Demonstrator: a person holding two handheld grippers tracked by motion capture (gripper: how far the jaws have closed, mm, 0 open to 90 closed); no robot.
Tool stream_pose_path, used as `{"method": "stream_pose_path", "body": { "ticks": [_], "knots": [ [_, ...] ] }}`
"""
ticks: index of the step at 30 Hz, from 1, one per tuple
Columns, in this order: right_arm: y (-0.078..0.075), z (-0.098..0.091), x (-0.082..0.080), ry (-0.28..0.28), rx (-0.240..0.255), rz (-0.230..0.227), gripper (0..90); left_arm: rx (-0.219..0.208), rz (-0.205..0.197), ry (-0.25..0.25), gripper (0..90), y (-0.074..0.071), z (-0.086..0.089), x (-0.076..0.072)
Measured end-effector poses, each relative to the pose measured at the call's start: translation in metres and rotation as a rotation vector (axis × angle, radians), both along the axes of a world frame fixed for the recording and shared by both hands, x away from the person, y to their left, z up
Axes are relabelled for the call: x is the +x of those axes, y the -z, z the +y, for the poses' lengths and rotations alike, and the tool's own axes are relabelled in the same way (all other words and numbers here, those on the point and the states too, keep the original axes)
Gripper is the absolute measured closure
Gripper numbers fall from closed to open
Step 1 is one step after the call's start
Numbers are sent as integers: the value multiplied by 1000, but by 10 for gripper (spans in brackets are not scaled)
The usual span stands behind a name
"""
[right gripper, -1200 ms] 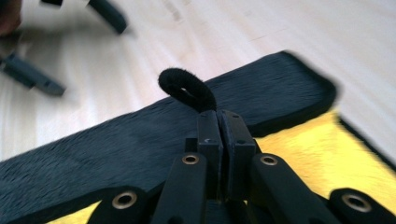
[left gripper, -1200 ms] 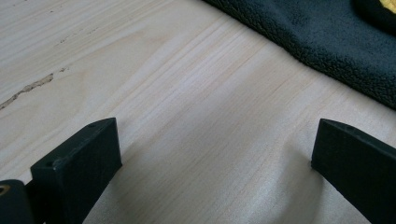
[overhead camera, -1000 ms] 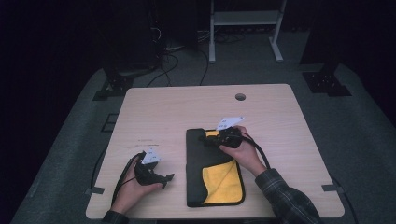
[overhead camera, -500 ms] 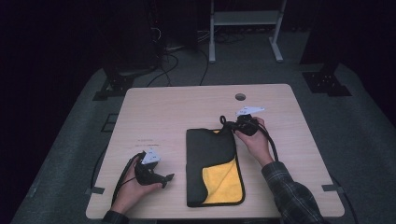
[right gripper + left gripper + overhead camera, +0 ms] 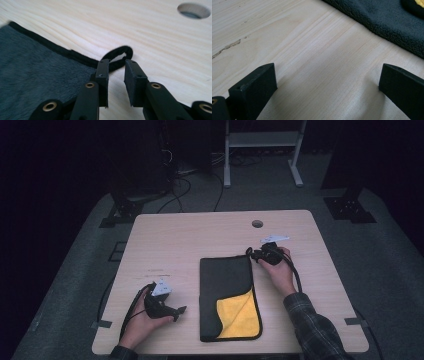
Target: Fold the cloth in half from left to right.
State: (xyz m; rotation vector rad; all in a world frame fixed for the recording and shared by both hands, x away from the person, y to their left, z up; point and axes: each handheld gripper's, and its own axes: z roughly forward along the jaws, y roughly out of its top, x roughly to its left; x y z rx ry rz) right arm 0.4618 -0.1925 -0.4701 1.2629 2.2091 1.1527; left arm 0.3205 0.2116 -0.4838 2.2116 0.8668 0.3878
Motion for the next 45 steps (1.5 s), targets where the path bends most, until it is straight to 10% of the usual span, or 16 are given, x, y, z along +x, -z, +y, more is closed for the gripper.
{"method": "stream_pose_path", "body": {
  "ticks": [14,23,35,45],
  "knots": [
    [-26,27,-72,-366,98,-23,678,2,1,1,4,0,0,0],
    [-16,68,-107,-597,72,19,646,2,2,1,4,0,0,0],
    [7,105,-115,-678,-41,31,607,2,2,1,4,0,0,0],
    [5,104,-118,-672,-35,62,828,2,2,0,4,0,0,0]
  ]
}}
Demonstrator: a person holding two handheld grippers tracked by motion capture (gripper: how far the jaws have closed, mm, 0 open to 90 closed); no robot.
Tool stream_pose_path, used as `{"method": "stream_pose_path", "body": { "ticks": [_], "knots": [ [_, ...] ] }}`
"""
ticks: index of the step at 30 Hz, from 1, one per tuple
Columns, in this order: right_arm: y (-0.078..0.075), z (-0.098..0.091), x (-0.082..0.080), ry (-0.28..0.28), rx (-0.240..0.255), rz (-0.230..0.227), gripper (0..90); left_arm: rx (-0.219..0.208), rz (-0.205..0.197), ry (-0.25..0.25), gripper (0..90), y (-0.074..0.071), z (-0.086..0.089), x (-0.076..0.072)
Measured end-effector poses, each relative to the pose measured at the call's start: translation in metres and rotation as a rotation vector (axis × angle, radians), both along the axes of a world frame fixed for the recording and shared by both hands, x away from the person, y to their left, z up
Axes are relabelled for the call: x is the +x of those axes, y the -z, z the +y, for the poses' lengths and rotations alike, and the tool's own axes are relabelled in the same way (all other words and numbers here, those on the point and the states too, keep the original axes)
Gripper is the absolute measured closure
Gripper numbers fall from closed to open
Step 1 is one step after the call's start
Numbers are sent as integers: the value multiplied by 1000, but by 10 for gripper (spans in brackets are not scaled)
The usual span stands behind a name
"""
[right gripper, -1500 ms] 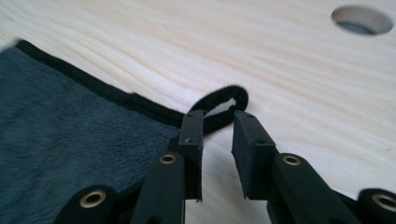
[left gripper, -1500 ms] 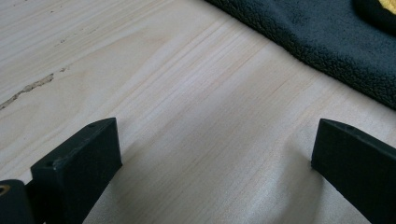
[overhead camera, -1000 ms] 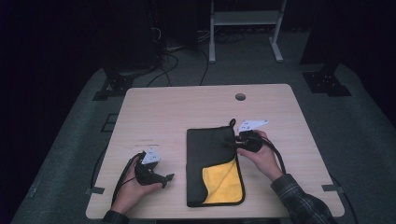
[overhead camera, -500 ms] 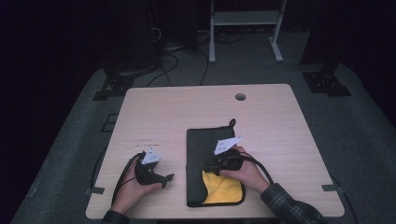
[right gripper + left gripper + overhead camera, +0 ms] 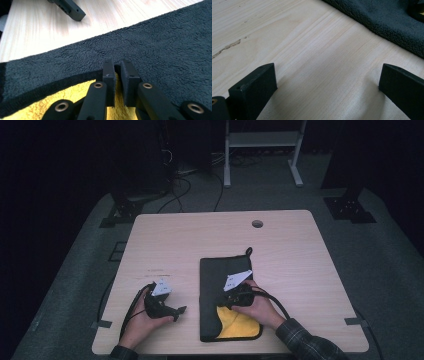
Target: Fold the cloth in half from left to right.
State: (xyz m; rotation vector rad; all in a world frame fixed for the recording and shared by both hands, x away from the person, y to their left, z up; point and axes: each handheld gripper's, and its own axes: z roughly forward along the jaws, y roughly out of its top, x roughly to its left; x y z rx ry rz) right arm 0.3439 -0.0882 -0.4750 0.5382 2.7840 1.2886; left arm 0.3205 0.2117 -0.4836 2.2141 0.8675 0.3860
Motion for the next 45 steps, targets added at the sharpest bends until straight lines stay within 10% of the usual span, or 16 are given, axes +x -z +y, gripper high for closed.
{"method": "stream_pose_path", "body": {
  "ticks": [14,45],
  "knots": [
    [-24,-48,-21,33,94,34,832,1,0,1,4,0,0,0],
    [-6,-120,-75,45,22,110,782,-2,-2,-2,4,0,0,0]
  ]
}}
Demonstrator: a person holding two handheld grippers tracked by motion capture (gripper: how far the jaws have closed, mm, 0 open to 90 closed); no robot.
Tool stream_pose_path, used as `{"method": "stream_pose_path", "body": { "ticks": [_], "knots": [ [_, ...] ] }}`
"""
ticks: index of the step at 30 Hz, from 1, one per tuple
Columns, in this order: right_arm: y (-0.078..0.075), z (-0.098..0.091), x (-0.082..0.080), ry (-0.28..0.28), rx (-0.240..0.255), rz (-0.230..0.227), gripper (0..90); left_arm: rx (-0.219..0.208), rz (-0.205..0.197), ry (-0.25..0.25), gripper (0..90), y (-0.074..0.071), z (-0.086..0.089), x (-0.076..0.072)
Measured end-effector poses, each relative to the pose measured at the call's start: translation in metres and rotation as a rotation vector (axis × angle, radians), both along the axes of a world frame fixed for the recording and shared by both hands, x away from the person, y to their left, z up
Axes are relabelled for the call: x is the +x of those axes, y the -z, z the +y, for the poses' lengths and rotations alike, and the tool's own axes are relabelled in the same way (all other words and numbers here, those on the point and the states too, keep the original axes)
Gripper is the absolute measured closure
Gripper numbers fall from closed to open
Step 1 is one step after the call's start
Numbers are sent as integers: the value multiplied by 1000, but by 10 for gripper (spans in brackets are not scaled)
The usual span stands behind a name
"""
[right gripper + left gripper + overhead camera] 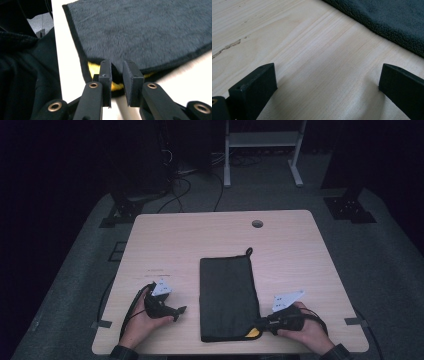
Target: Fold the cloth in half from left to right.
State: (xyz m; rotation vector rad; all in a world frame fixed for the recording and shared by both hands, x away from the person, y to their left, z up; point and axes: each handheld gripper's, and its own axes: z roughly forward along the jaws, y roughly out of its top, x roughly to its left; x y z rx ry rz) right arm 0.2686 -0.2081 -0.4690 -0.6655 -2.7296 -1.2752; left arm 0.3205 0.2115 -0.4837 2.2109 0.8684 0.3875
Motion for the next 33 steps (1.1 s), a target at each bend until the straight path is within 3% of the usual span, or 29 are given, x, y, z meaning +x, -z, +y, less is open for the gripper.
{"method": "stream_pose_path", "body": {
  "ticks": [6,10,15,24,33],
  "knots": [
    [-2,-18,-10,18,17,3,789,1,-2,-4,4,0,0,0],
    [-10,-24,-9,41,54,-19,811,0,-1,-5,4,0,0,-1],
    [-9,-30,-3,90,45,-33,856,1,-1,-5,4,0,0,0],
    [-7,-30,23,223,32,-101,654,-2,-2,-9,11,0,1,0],
    [-9,-28,55,286,18,-142,455,-8,-7,-20,95,-3,3,2]
  ]
}}
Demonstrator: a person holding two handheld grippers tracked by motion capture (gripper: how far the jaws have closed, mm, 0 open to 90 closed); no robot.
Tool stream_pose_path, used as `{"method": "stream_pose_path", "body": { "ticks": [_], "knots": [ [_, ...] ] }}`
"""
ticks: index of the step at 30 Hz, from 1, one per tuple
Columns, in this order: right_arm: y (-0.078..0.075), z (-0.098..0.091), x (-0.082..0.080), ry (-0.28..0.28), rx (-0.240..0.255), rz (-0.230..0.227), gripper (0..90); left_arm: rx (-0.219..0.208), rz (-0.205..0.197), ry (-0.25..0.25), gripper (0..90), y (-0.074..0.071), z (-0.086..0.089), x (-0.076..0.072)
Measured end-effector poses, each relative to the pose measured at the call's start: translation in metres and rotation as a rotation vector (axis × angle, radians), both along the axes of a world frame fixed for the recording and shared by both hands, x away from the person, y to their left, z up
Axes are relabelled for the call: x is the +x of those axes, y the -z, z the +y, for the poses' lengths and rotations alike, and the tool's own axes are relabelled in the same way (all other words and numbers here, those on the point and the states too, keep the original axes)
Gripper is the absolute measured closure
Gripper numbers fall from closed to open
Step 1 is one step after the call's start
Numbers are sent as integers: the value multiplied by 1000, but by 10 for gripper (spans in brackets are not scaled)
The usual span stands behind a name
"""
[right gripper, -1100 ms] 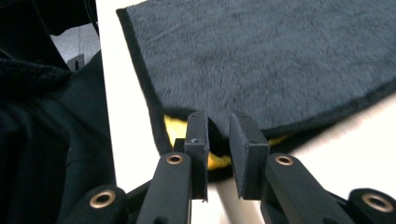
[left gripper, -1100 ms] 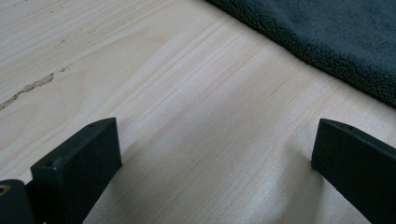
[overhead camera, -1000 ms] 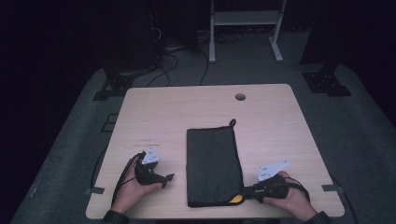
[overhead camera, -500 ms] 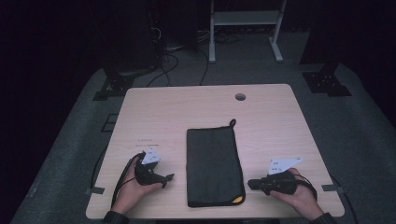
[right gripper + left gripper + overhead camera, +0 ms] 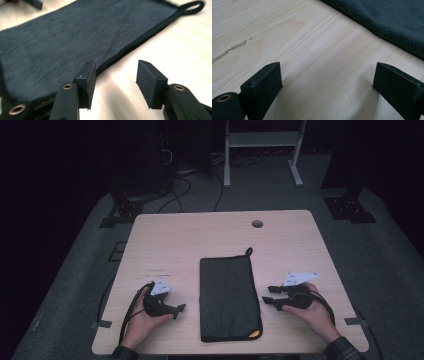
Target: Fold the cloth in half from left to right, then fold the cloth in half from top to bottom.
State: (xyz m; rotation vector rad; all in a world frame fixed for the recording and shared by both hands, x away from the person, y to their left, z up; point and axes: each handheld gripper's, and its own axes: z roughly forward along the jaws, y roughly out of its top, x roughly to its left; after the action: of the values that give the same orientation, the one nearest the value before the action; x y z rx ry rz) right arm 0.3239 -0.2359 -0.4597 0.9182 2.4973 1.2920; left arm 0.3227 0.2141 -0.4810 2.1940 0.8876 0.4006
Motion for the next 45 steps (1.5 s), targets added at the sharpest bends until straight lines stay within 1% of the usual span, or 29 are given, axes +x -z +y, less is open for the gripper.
{"method": "stream_pose_path", "body": {
  "ticks": [1,2,3,5,7,10,11,12,14,15,16,17,18,19,20,21,22,23,24,26,28,30,34,36,38,40,42,43,45],
  "knots": [
    [-1,1,4,5,4,-3,450,-1,3,-3,118,-1,0,1],
    [-2,1,8,9,7,-8,443,-4,12,-8,121,-1,0,3],
    [-4,2,13,13,15,-15,431,-11,11,-11,127,-2,0,4],
    [-6,5,22,15,13,-20,414,-24,22,-19,140,-2,0,8],
    [-8,9,31,20,-4,-15,413,-26,20,-20,152,-4,1,13],
    [-10,14,42,18,-20,-29,410,-43,5,-10,205,-10,0,21],
    [-11,14,45,25,-13,-44,409,-53,8,-7,229,-11,-1,23],
    [-12,16,48,20,-17,-37,395,-62,10,-6,258,-14,-2,26],
    [-13,18,55,21,-36,-51,402,-78,8,-5,308,-18,-3,30],
    [-14,19,57,26,-21,-49,414,-81,10,1,339,-20,-3,33],
    [-14,19,60,19,-26,-44,415,-83,8,-3,361,-23,-5,37],
    [-15,21,64,19,-38,-52,422,-84,3,2,379,-25,-5,41],
    [-15,23,67,19,-36,-55,429,-99,-1,0,392,-27,-6,45],
    [-15,25,70,23,-22,-56,442,-105,-1,0,401,-28,-7,48],
    [-15,26,73,22,-26,-52,440,-103,-6,4,409,-31,-8,53],
    [-15,30,77,23,-39,-55,440,-112,-10,2,418,-32,-9,56],
    [-15,31,80,24,-40,-59,441,-121,-8,7,429,-34,-12,62],
    [-15,33,85,33,-22,-66,460,-123,-9,10,436,-35,-14,66],
    [-14,35,89,30,-23,-59,453,-126,-13,9,440,-35,-16,69],
    [-14,40,98,34,-42,-67,454,-125,-12,18,444,-36,-22,79],
    [-12,44,108,44,-31,-61,453,-131,-13,18,445,-35,-28,88],
    [-10,46,117,56,-31,-55,445,-124,-14,16,445,-34,-33,97],
    [-4,50,134,70,-19,-31,441,-128,-11,8,446,-32,-43,113],
    [0,53,141,81,-33,-18,434,-136,-7,4,445,-32,-46,119],
    [4,54,147,80,-46,-11,426,-129,-5,2,445,-30,-51,125],
    [8,55,152,91,-45,-9,427,-130,-2,-6,451,-27,-56,131],
    [14,55,154,83,-51,-2,425,-110,8,0,450,-22,-61,135],
    [16,56,154,82,-59,5,422,-91,11,2,451,-20,-63,137],
    [20,57,155,72,-74,4,415,-75,21,5,452,-16,-66,140]
  ]
}}
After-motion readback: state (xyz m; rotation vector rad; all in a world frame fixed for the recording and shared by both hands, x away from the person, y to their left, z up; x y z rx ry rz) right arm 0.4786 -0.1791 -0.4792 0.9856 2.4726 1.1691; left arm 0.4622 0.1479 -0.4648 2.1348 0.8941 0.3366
